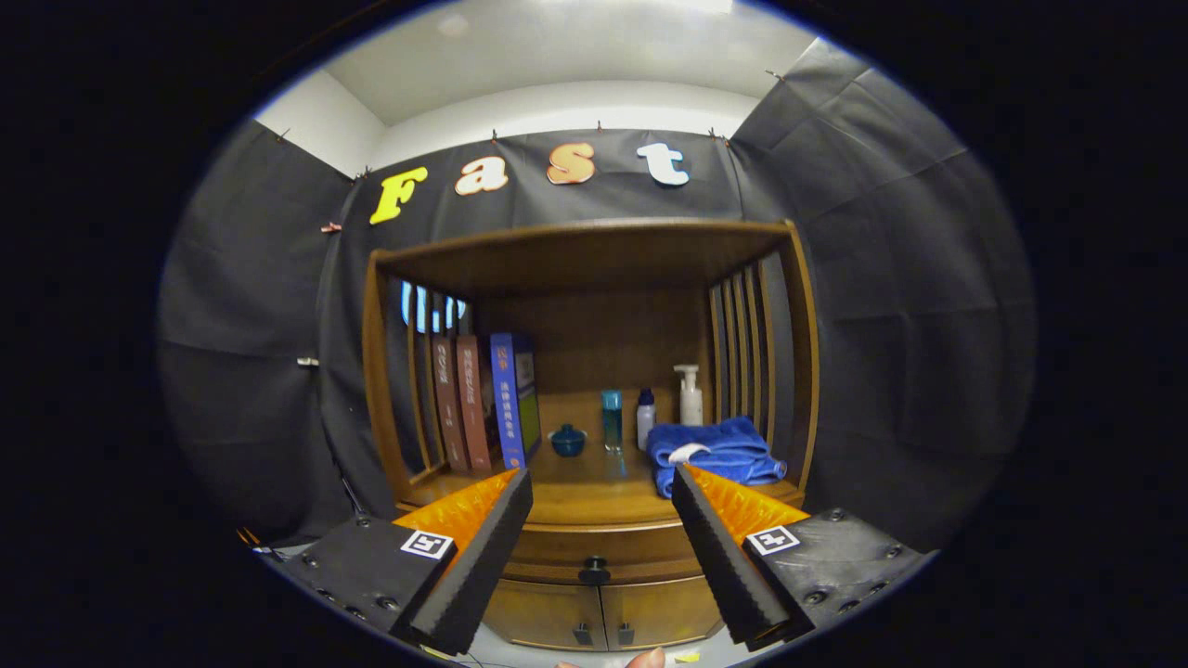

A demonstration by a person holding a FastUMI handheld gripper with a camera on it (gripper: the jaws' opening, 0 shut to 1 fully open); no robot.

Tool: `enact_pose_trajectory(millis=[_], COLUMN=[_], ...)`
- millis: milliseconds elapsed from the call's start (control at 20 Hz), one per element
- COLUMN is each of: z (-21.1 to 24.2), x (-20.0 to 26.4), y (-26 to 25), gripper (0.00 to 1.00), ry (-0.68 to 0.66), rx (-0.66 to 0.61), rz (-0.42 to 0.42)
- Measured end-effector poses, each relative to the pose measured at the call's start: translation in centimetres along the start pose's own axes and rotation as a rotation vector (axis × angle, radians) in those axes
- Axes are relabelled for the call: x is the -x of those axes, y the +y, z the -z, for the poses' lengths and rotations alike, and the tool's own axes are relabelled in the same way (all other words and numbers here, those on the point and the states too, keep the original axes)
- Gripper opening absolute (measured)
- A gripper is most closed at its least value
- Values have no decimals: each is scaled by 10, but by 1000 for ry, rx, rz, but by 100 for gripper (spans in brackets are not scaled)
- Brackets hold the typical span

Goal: Pull open the drawer, take out the items inside it, and place them on the countertop above the cabinet.

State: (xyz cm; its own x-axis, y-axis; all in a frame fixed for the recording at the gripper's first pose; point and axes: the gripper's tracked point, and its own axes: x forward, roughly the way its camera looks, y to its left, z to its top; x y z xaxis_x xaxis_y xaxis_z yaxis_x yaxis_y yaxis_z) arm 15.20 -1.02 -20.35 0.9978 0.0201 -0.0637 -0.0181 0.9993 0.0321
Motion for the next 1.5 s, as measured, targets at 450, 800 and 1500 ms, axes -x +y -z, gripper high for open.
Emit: enact_pose_trajectory(millis=[450,800,1500], z=[127,199,209], x=[-59,-96,-84], y=[-5,5,6], gripper=[99,89,31], ry=[111,226,252], rx=[-12,-50,-52], rz=[25,11,46])
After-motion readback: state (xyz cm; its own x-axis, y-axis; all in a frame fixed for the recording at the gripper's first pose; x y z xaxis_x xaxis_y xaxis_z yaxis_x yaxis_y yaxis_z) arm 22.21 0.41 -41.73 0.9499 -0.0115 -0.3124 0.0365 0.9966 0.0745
